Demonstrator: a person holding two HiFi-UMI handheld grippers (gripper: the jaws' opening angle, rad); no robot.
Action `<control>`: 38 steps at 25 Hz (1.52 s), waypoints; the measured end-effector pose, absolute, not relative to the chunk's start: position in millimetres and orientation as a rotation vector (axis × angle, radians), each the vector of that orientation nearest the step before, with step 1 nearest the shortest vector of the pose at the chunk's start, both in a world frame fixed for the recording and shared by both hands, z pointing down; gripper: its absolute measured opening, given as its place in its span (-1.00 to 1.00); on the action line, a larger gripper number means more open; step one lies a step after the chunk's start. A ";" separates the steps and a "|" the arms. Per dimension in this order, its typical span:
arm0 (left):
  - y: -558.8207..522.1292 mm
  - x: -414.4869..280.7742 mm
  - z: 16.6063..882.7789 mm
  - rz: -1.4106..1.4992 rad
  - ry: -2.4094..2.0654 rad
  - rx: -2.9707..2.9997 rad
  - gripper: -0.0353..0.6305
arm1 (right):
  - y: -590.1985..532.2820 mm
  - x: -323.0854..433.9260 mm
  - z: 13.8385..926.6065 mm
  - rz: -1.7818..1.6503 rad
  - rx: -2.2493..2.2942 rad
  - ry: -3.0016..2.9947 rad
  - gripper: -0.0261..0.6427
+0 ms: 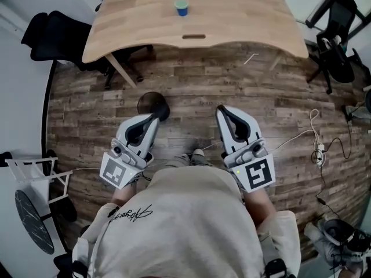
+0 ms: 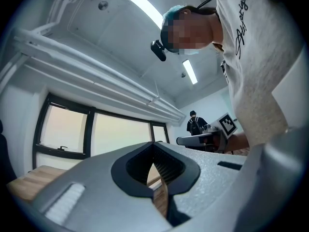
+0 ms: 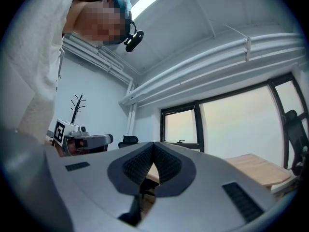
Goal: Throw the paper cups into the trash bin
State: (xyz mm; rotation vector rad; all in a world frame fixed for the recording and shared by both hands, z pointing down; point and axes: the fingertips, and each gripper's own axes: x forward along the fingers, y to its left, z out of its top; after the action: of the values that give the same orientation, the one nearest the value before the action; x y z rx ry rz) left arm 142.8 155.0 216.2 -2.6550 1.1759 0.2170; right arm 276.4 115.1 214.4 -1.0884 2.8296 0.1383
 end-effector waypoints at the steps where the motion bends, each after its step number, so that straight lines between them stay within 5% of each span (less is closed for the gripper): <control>1: 153.8 140.7 219.2 0.217 1.176 -2.664 -0.88 | 114.0 275.0 216.3 0.135 -1.090 2.832 -0.90; 38: 118.2 132.8 225.7 0.137 1.223 -2.622 -0.88 | 81.5 268.2 220.4 0.157 -1.059 2.854 -0.90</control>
State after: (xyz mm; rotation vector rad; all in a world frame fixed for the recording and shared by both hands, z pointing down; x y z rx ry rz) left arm 132.8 118.2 225.7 -2.6224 1.2226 0.1374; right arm 268.2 81.5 220.4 -1.0585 2.8545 0.1571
